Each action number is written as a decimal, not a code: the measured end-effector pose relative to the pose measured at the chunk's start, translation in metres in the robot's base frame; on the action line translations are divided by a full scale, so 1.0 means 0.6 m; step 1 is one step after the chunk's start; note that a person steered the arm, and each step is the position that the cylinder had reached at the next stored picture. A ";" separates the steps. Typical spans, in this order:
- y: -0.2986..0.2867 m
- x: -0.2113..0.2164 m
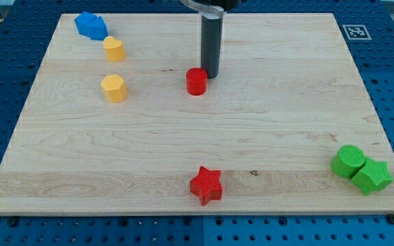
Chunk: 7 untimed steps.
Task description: Move red circle above red star
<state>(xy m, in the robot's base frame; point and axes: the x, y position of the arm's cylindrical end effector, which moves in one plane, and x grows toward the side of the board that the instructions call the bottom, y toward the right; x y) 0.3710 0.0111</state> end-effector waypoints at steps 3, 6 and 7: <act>0.005 0.056; 0.029 0.058; 0.004 0.010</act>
<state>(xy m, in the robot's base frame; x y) 0.3773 0.0133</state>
